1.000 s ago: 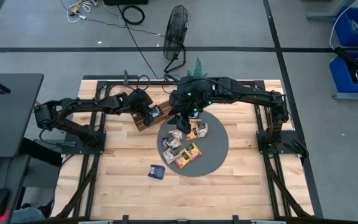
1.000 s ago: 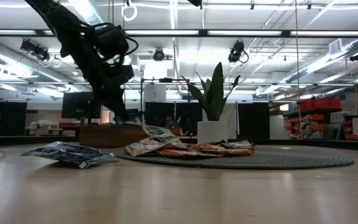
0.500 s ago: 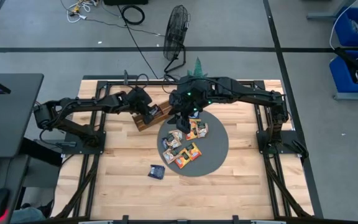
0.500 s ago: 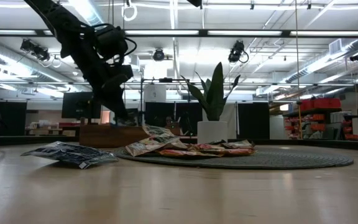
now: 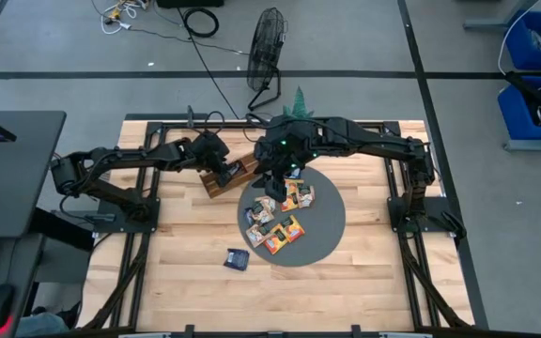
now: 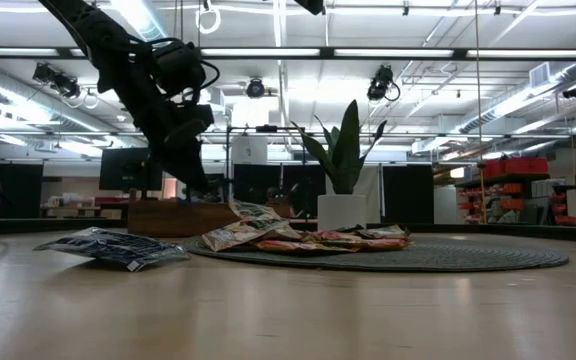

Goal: Pick & Place Tea
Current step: Put the purple tea bag into the middle section of the wooden organizer

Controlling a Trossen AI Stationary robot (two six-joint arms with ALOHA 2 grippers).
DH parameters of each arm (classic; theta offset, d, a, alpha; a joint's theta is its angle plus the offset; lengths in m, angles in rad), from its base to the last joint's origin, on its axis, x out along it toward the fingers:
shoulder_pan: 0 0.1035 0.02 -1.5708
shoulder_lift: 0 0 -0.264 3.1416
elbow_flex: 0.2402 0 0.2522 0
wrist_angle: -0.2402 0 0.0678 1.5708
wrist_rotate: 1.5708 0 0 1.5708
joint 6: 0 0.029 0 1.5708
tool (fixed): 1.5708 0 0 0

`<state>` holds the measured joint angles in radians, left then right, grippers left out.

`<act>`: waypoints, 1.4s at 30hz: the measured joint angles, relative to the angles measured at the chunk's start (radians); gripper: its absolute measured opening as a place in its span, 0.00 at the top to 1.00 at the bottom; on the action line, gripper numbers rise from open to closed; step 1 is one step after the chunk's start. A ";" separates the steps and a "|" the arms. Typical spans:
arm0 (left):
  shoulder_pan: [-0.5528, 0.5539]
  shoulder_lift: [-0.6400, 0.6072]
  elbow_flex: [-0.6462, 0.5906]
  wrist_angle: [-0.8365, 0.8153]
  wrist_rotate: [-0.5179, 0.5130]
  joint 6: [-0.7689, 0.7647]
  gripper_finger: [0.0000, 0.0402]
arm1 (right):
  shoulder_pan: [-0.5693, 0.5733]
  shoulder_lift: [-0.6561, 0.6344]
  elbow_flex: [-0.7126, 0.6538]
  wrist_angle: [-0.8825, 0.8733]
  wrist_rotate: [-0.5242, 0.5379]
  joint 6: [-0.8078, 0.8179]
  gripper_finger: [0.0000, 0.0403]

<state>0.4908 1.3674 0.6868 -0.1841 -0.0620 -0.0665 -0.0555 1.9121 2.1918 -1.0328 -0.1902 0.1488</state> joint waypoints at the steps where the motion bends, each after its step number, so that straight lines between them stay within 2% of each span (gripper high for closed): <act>1: 0.000 0.000 0.000 0.000 -0.006 0.000 0.51 | 0.000 0.000 0.000 0.000 0.000 0.000 0.50; 5: 0.000 0.000 0.000 0.000 -0.018 0.000 0.43 | 0.000 0.000 0.000 0.000 0.000 0.000 0.50; 11: 0.000 0.000 0.000 0.006 0.019 0.023 0.37 | 0.000 0.000 0.000 0.000 0.000 0.000 0.50; 17: 0.005 -0.038 0.004 -0.010 -0.067 -0.030 0.38 | 0.000 0.000 0.000 -0.024 0.000 -0.001 0.50; 22: 0.018 -0.151 0.105 -0.111 -0.071 -0.019 0.42 | 0.000 0.000 0.000 -0.092 0.000 -0.026 0.50; 26: 0.010 -0.276 0.221 -0.227 -0.032 -0.032 0.44 | 0.000 0.000 -0.012 -0.113 0.002 -0.037 0.50; 30: -0.020 -0.390 0.303 -0.391 -0.060 -0.072 0.46 | 0.013 0.000 -0.047 -0.146 0.078 -0.063 0.50; 34: -0.062 -0.504 0.305 -0.514 -0.062 -0.169 0.48 | 0.028 0.001 -0.131 -0.131 0.086 -0.073 0.50; 42: -0.189 -0.641 0.268 -0.703 0.040 -0.372 0.50 | 0.042 0.001 -0.326 0.057 0.047 -0.024 0.51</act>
<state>0.3014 0.7263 0.9546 -0.8869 -0.0223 -0.4385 -0.0131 1.9133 1.8661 -0.9755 -0.1434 0.1247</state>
